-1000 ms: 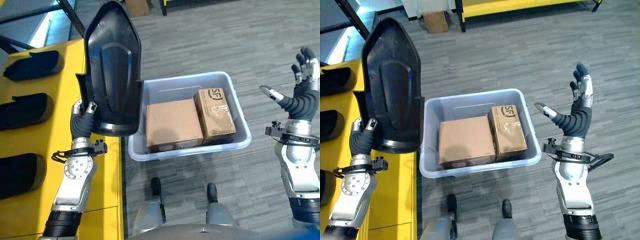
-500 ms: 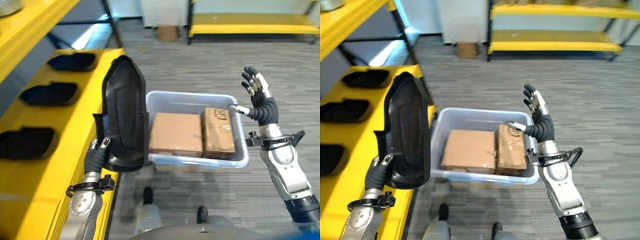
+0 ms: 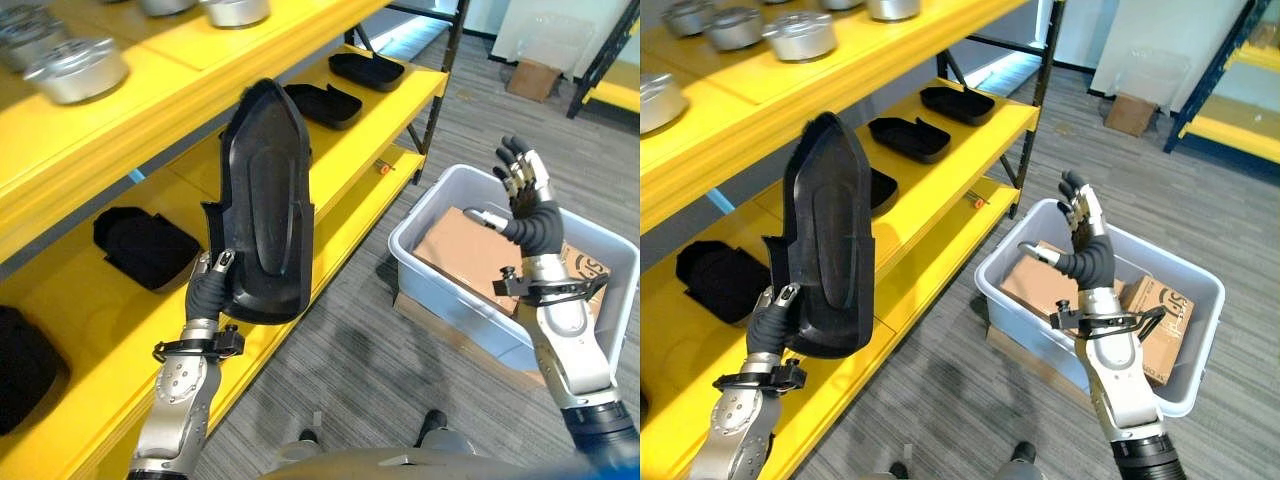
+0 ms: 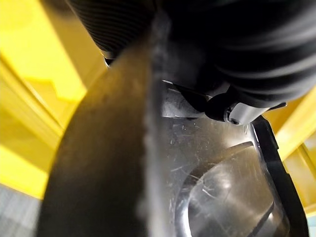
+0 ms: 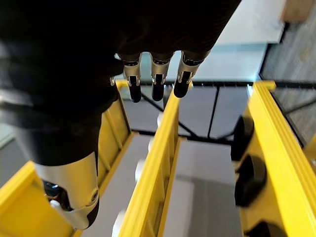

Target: Move parts from the plastic box to the shelf.

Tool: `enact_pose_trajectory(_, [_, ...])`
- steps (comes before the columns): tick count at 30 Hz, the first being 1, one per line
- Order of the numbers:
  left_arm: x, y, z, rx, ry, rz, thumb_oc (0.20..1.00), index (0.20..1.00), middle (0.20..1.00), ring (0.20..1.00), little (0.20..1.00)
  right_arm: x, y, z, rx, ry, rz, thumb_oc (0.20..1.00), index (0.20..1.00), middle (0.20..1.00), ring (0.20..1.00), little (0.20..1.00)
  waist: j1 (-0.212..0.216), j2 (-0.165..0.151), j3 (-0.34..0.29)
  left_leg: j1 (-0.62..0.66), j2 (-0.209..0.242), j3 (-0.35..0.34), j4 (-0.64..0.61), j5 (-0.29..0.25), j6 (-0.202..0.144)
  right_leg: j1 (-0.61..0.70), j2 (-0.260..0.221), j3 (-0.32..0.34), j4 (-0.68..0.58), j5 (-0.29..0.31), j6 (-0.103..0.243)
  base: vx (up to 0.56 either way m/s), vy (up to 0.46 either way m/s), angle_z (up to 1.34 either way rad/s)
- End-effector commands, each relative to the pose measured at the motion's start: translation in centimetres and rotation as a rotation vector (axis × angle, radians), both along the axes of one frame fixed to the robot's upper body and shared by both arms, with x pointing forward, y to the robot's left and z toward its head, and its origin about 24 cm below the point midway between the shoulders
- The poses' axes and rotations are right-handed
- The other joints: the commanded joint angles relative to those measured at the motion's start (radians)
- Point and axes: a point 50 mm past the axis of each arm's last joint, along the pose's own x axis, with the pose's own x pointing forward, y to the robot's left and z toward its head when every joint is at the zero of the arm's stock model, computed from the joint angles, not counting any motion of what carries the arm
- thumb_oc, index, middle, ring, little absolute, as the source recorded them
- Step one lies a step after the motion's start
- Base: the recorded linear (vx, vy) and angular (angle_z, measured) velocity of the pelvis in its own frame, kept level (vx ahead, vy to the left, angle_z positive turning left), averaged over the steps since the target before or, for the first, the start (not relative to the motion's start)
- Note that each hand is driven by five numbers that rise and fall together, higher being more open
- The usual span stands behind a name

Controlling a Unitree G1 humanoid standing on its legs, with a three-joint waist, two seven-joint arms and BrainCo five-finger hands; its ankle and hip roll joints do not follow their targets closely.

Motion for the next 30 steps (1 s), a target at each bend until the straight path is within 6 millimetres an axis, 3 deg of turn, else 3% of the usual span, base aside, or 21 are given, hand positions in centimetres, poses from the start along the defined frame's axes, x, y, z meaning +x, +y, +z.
enact_pose_trajectory(1, [0.1, 1.2, 4.0, 0.038, -0.224, 0.054, 0.200, 0.200, 0.200, 0.200, 0.200, 0.7, 0.1, 1.5, -0.028, -0.076, 0.016, 1.000, 1.000, 1.000, 1.000, 1.000, -0.008, 0.029, -0.026, -0.008, -0.011, -0.094, 0.018, -0.031, 0.060, -0.038, 0.010, 0.001, 0.103, -0.035, 0.049, -0.03, 0.146, 0.10])
enact_pose_trajectory(2, [-0.1, 1.3, 4.0, 0.041, -0.222, 0.061, 0.200, 0.200, 0.200, 0.200, 0.200, 0.7, 0.1, 1.5, -0.029, -0.070, 0.016, 1.000, 1.000, 1.000, 1.000, 1.000, -0.002, 0.023, -0.021, -0.018, -0.026, -0.084, 0.020, -0.020, 0.070, -0.040, -0.007, -0.024, 0.101, -0.014, 0.039, -0.04, 0.244, 0.12])
enact_pose_trajectory(3, [-0.3, 1.7, 3.8, 0.054, -0.207, 0.071, 0.200, 0.200, 0.200, 0.200, 0.200, 0.8, 0.3, 1.2, -0.034, -0.056, 0.027, 1.000, 1.000, 1.000, 1.000, 1.000, 0.007, 0.016, -0.027, -0.013, -0.045, -0.113, 0.020, -0.042, 0.081, -0.029, -0.021, -0.004, 0.098, -0.010, 0.070, -0.09, 0.225, 0.17])
enact_pose_trajectory(4, [-0.4, 1.8, 3.8, 0.060, -0.205, 0.076, 0.200, 0.200, 0.200, 0.200, 0.200, 0.8, 0.4, 1.1, -0.041, -0.050, 0.025, 1.000, 1.000, 1.000, 1.000, 1.000, 0.013, 0.009, -0.023, -0.024, -0.060, -0.106, 0.025, -0.030, 0.089, -0.031, -0.037, -0.024, 0.093, 0.013, 0.061, -0.02, 0.273, 0.24])
enact_pose_trajectory(8, [-0.3, 2.0, 4.1, 0.110, -0.205, 0.073, 0.200, 0.200, 0.200, 0.200, 0.200, 0.9, 0.8, 0.6, -0.040, -0.028, 0.032, 1.000, 1.000, 1.000, 1.000, 1.000, 0.024, -0.011, -0.022, -0.035, -0.113, -0.136, 0.045, -0.045, 0.117, -0.015, -0.091, -0.029, 0.092, 0.060, 0.091, -0.03, 0.197, 0.32])
enact_pose_trajectory(11, [-0.1, 2.2, 4.3, 0.149, -0.203, 0.069, 0.200, 0.200, 0.200, 0.200, 0.200, 0.9, 1.6, 0.1, -0.028, -0.008, 0.055, 1.000, 1.000, 1.000, 1.000, 1.000, 0.022, -0.011, -0.015, -0.013, -0.145, -0.135, 0.012, -0.037, 0.137, -0.034, -0.125, 0.005, 0.113, 0.102, 0.111, -0.03, 0.228, 0.29])
enact_pose_trajectory(12, [0.1, 2.3, 4.3, 0.157, -0.208, 0.078, 0.200, 0.200, 0.200, 0.200, 0.200, 1.0, 2.1, 0.0, -0.034, -0.003, 0.077, 1.000, 1.000, 1.000, 1.000, 1.000, 0.014, -0.013, -0.003, -0.009, -0.142, -0.139, 0.002, -0.025, 0.142, -0.061, -0.101, 0.078, 0.136, 0.113, 0.112, -0.08, 0.190, 0.02])
enact_pose_trajectory(14, [0.5, 2.3, 4.4, 0.152, -0.212, 0.077, 0.200, 0.200, 0.200, 0.200, 0.200, 1.1, 2.5, 0.2, -0.039, -0.006, 0.098, 1.000, 1.000, 1.000, 1.000, 1.000, -0.012, -0.010, 0.011, -0.025, -0.132, -0.163, 0.009, -0.008, 0.153, -0.108, 0.017, 0.238, 0.205, 0.034, 0.085, -0.11, 0.090, -0.02])
enact_pose_trajectory(15, [0.5, 2.2, 4.4, 0.154, -0.213, 0.070, 0.200, 0.200, 0.200, 0.200, 0.200, 1.1, 2.6, 0.2, -0.045, -0.005, 0.109, 1.000, 1.000, 1.000, 1.000, 1.000, -0.011, -0.012, 0.008, -0.032, -0.132, -0.163, 0.013, -0.006, 0.154, -0.114, 0.063, 0.287, 0.207, -0.006, 0.075, -0.11, 0.075, 0.23])
enact_pose_trajectory(16, [0.7, 2.0, 4.2, 0.152, -0.205, 0.061, 0.200, 0.200, 0.200, 0.200, 0.200, 1.0, 2.5, 0.3, -0.042, -0.008, 0.112, 1.000, 1.000, 1.000, 1.000, 1.000, -0.018, -0.011, 0.004, -0.052, -0.133, -0.170, 0.021, 0.006, 0.160, -0.114, 0.135, 0.339, 0.258, -0.060, 0.055, -0.10, 0.057, 0.48])
enact_pose_trajectory(17, [0.9, 1.7, 3.9, 0.140, -0.195, 0.050, 0.200, 0.200, 0.200, 0.200, 0.200, 0.8, 2.4, 0.2, -0.038, -0.003, 0.127, 1.000, 1.000, 1.000, 1.000, 1.000, -0.032, -0.021, -0.018, -0.077, -0.143, -0.183, 0.029, 0.017, 0.163, -0.090, 0.239, 0.414, 0.275, -0.131, 0.031, -0.18, 0.024, 0.73])
enact_pose_trajectory(18, [1.2, 1.5, 3.7, 0.125, -0.191, 0.043, 0.200, 0.200, 0.200, 0.200, 0.200, 0.7, 2.4, 0.3, -0.037, -0.011, 0.135, 1.000, 1.000, 1.000, 1.000, 1.000, -0.043, -0.031, -0.044, -0.124, -0.157, -0.215, 0.047, 0.035, 0.164, -0.083, 0.348, 0.524, 0.299, -0.162, 0.002, -0.13, -0.005, 0.62])
enact_pose_trajectory(21, [0.7, 1.8, 3.7, 0.121, -0.191, 0.058, 0.200, 0.200, 0.200, 0.200, 0.200, 0.6, 2.6, 0.6, -0.018, -0.023, 0.158, 1.000, 1.000, 1.000, 1.000, 1.000, -0.020, -0.047, -0.054, -0.170, -0.175, -0.220, 0.086, 0.032, 0.160, -0.035, 0.317, 0.502, 0.188, -0.176, -0.022, -0.13, -0.089, 0.31])
enact_pose_trajectory(25, [0.1, 1.8, 3.4, 0.107, -0.184, 0.061, 0.200, 0.200, 0.200, 0.200, 0.200, 0.4, 2.8, 0.5, -0.014, -0.018, 0.186, 1.000, 1.000, 1.000, 1.000, 1.000, -0.009, -0.050, -0.056, -0.229, -0.172, -0.217, 0.146, 0.032, 0.145, 0.000, 0.339, 0.531, 0.107, -0.177, -0.037, -0.12, -0.097, 0.14])
enact_pose_trajectory(30, [-1.0, 1.6, 2.4, 0.063, -0.138, 0.034, 0.200, 0.200, 0.200, 0.200, 0.200, -0.2, 2.1, 0.3, -0.004, -0.012, 0.189, 1.000, 1.000, 1.000, 1.000, 1.000, -0.003, -0.033, -0.058, -0.261, -0.178, -0.232, 0.128, 0.094, 0.119, 0.059, 0.337, 0.483, 0.000, -0.155, -0.054, -0.07, -0.034, 0.20])
